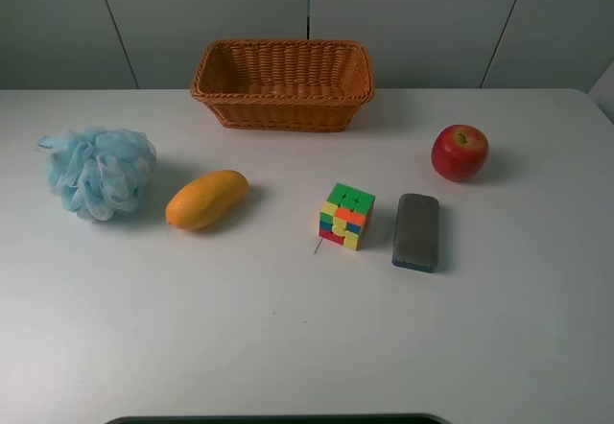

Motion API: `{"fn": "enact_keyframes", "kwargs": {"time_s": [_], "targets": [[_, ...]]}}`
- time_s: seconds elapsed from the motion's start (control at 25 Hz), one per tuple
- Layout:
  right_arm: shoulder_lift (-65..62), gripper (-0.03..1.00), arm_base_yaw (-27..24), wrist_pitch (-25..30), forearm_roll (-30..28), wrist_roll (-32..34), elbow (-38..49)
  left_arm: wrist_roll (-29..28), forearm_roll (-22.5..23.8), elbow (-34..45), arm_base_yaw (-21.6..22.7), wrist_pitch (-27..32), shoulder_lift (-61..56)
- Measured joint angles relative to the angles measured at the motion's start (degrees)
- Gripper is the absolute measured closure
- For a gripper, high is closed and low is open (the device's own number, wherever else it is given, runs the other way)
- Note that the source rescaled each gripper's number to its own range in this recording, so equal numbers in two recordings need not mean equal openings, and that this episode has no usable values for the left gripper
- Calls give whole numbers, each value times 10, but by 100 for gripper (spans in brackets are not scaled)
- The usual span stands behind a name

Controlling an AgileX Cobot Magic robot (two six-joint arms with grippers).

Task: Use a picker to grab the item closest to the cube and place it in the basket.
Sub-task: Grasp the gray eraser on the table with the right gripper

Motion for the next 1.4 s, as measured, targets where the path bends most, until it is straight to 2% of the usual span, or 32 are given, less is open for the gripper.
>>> {"fn": "enact_keyframes", "kwargs": {"time_s": [0.2,0.44,0.56,0.68,0.88,1.08,1.2,1.4], "targets": [[140,-3,13,-5,9,21,-15,0,0,0,0,0,0],[261,-3,143,-19,-75,120,-15,0,0,0,0,0,0],[317,-3,202,-31,-88,162,-15,-1,0,0,0,0,0],[376,-3,236,-45,-89,196,-15,-1,0,0,0,0,0],[453,-3,261,-79,-87,222,-13,-1,0,0,0,0,0],[481,-3,264,-187,-63,226,55,-1,0,0,0,0,0],[483,-3,264,-232,-56,229,97,-1,0,0,0,0,0],[483,-3,264,-258,-55,225,130,-1,0,0,0,0,0]]}}
